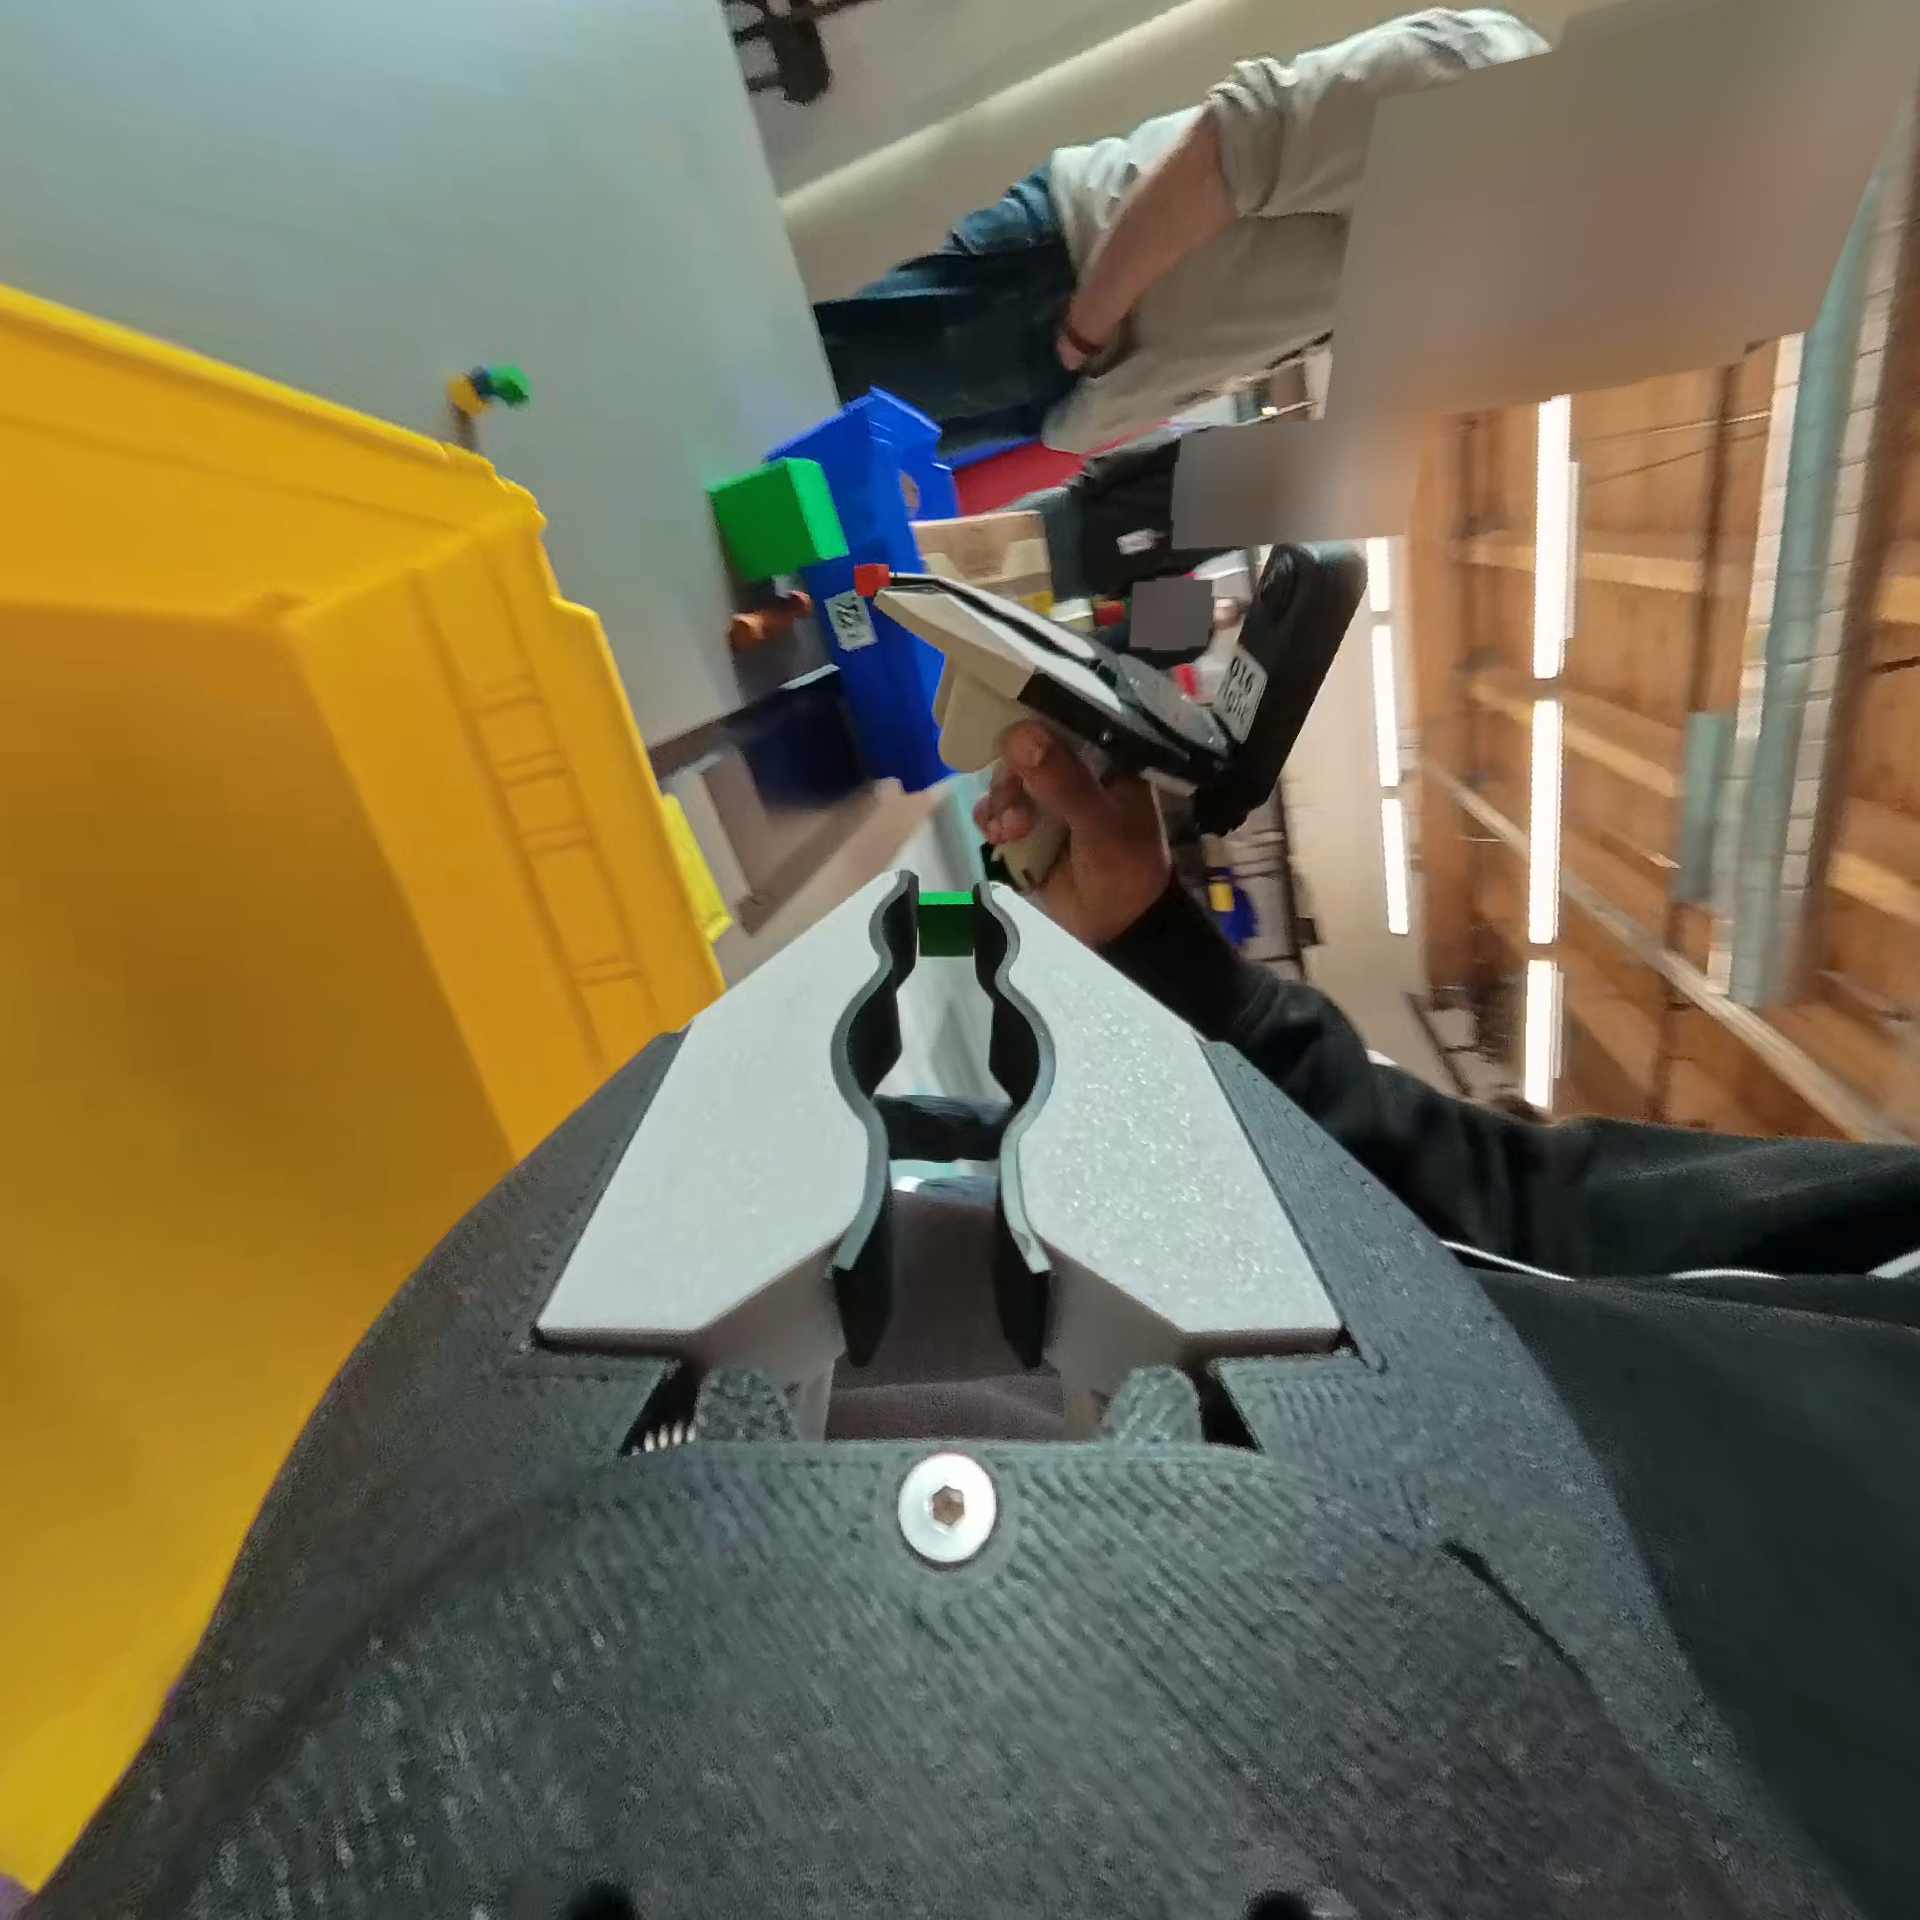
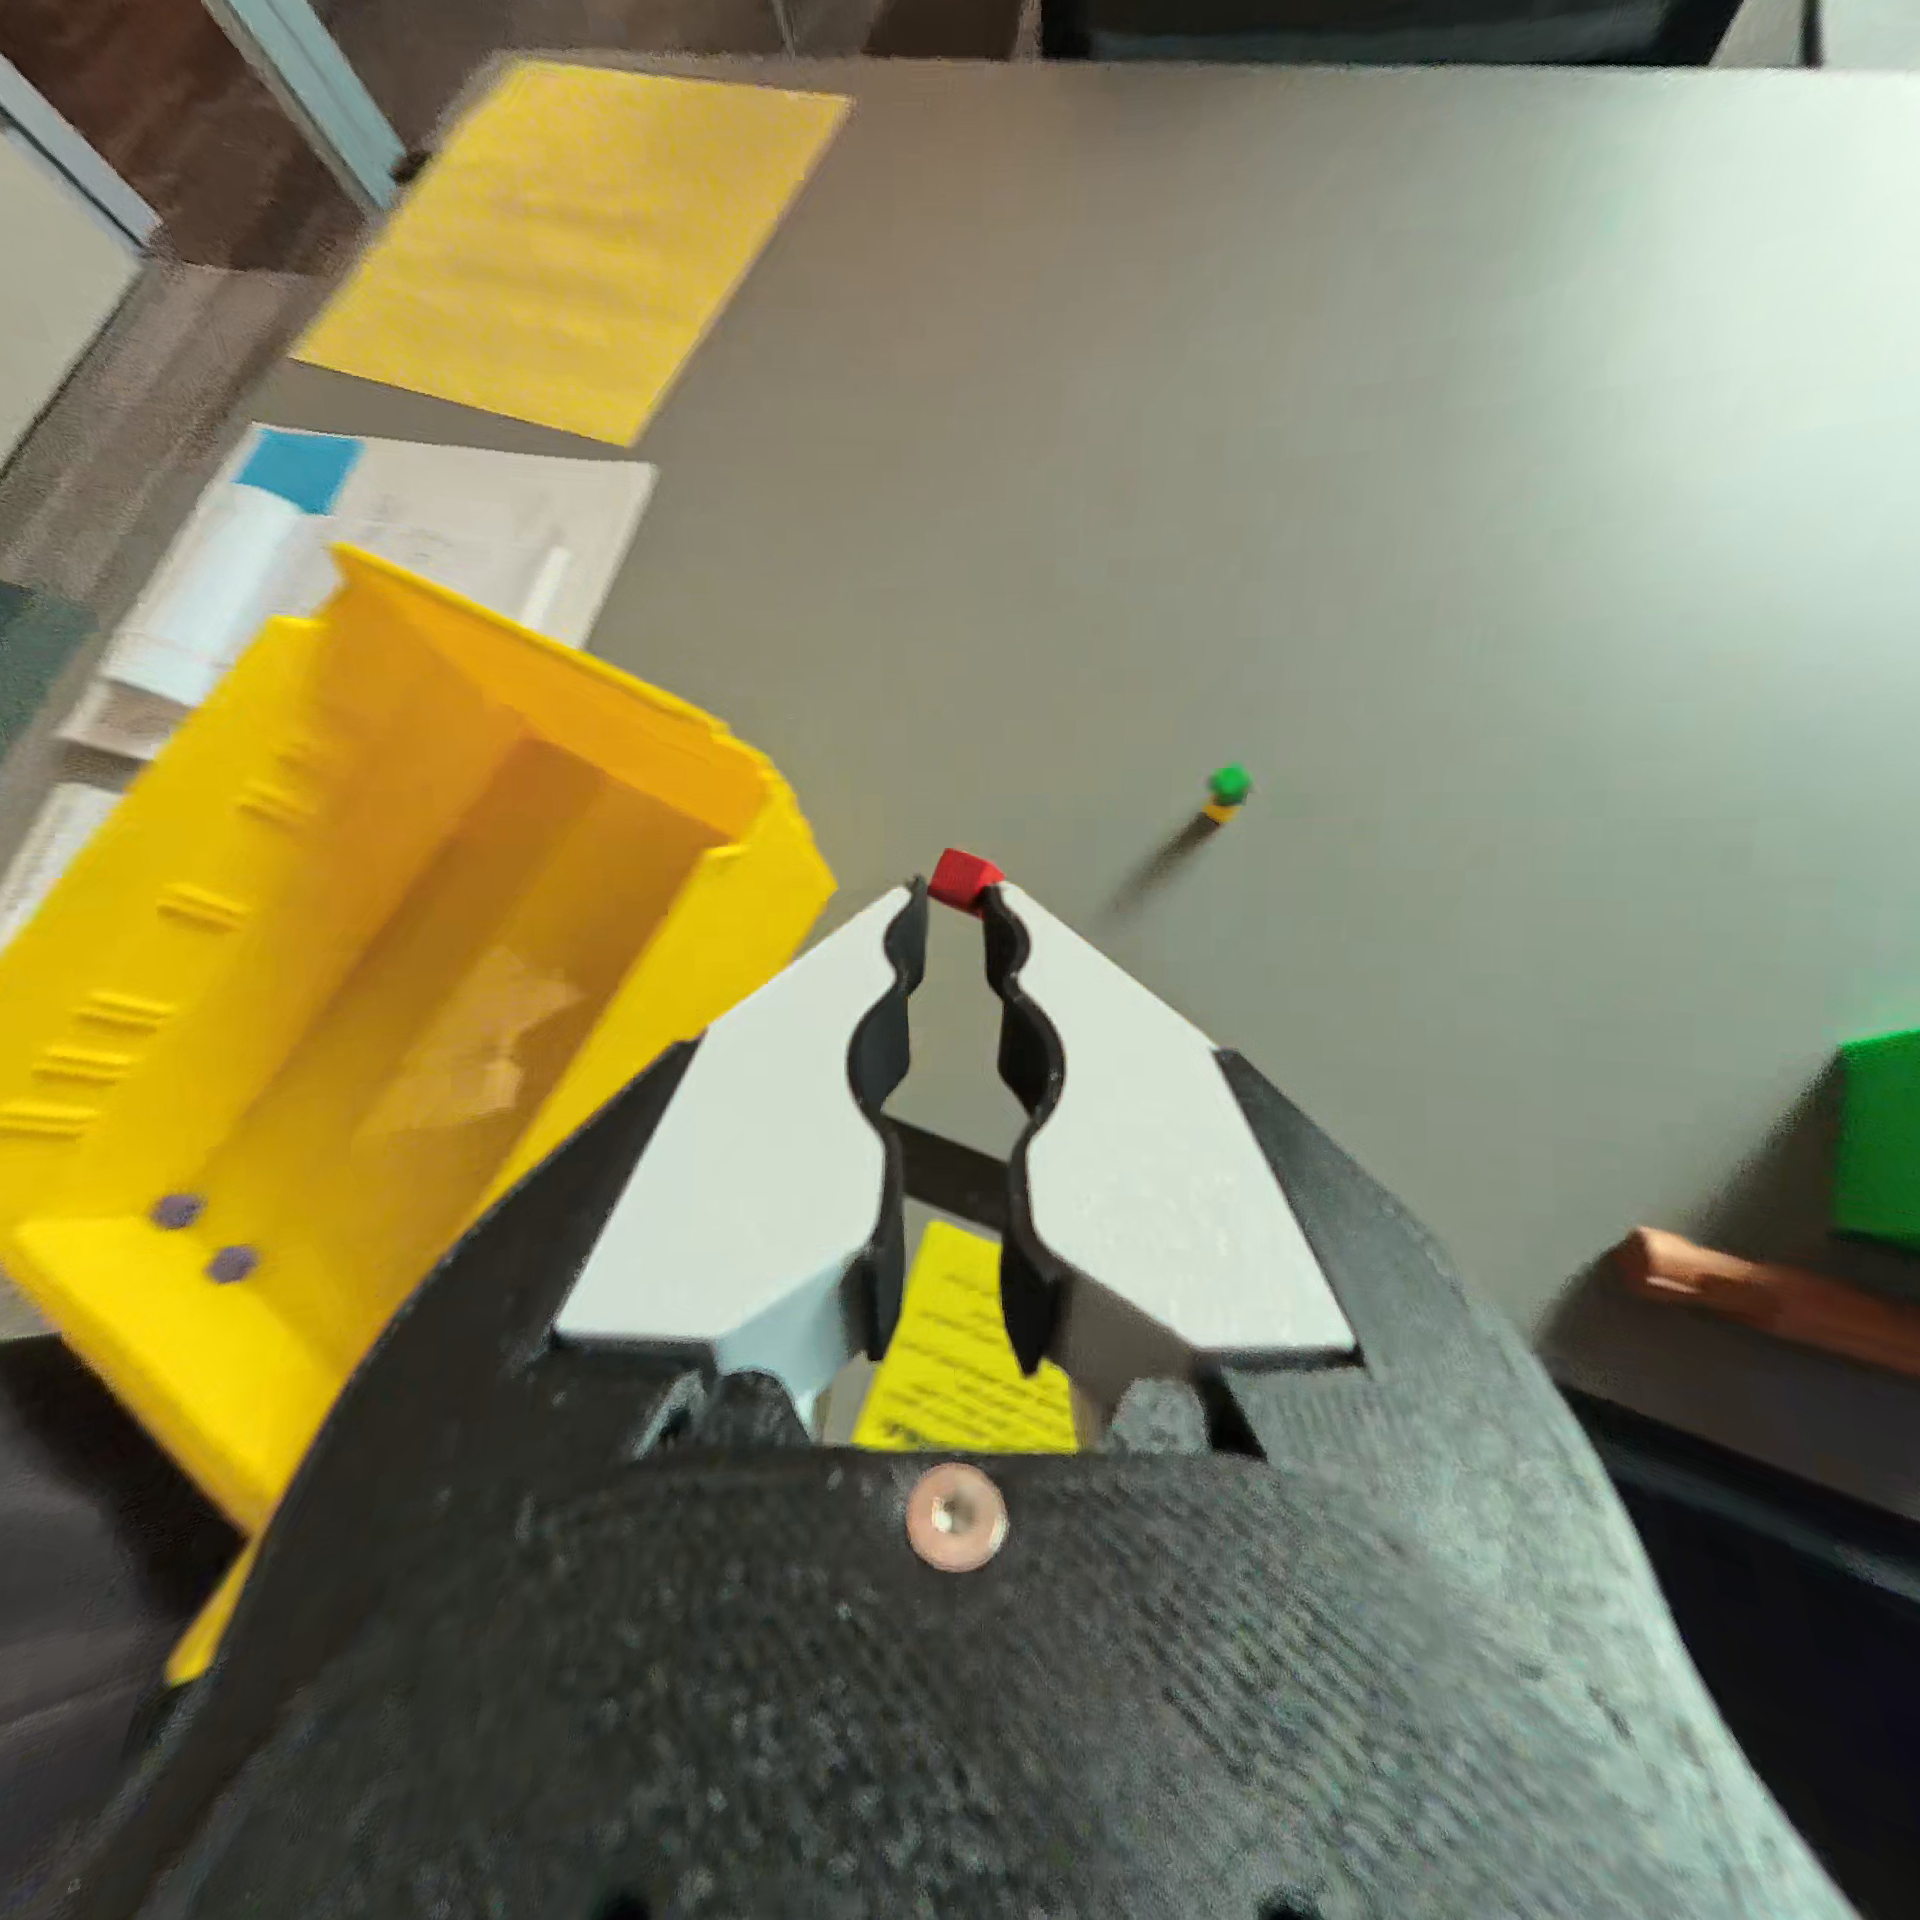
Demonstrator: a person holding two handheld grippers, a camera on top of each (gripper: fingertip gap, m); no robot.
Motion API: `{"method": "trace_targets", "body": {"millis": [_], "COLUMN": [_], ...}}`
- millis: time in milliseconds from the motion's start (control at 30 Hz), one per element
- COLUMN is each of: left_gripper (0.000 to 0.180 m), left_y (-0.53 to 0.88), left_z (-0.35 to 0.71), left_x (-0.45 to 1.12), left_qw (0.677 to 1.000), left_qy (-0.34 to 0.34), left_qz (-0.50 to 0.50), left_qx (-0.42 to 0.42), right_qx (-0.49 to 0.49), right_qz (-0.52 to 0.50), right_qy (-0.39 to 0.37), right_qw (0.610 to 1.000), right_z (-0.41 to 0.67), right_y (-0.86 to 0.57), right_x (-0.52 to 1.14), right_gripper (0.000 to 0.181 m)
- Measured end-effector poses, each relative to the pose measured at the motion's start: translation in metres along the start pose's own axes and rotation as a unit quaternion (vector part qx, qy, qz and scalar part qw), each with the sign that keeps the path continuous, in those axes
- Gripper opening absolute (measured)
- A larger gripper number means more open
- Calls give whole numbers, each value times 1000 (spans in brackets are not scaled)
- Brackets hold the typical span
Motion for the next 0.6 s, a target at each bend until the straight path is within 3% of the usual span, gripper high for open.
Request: {"method": "trace_targets", "body": {"millis": [133, 300, 600], "left_gripper": [6, 6, 6], "left_y": [15, 33, 73], "left_z": [9, 29, 59], "left_x": [45, 124, 214], "left_qw": [990, 962, 942], "left_qy": [-1, 0, -3], "left_qz": [96, 182, 253], "left_qx": [102, 203, 219], "right_qx": [-21, -68, -149], "right_qz": [4, 80, 171], "right_qy": [39, 78, 116], "right_qw": [999, 991, 967], "right_z": [-12, -30, -48], "right_y": [-71, -103, -104], "right_x": [47, 97, 124], "right_gripper": [9, 9, 9]}}
Point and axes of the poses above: each gripper's, where its closed fingertips meet, x out along the fingers, z out of its top, y = z × x across the jaws, the point moved 1 cm from there along -x, back along the fingers, and after that the axes turned 10 degrees about -y, right-handed, at the moved point
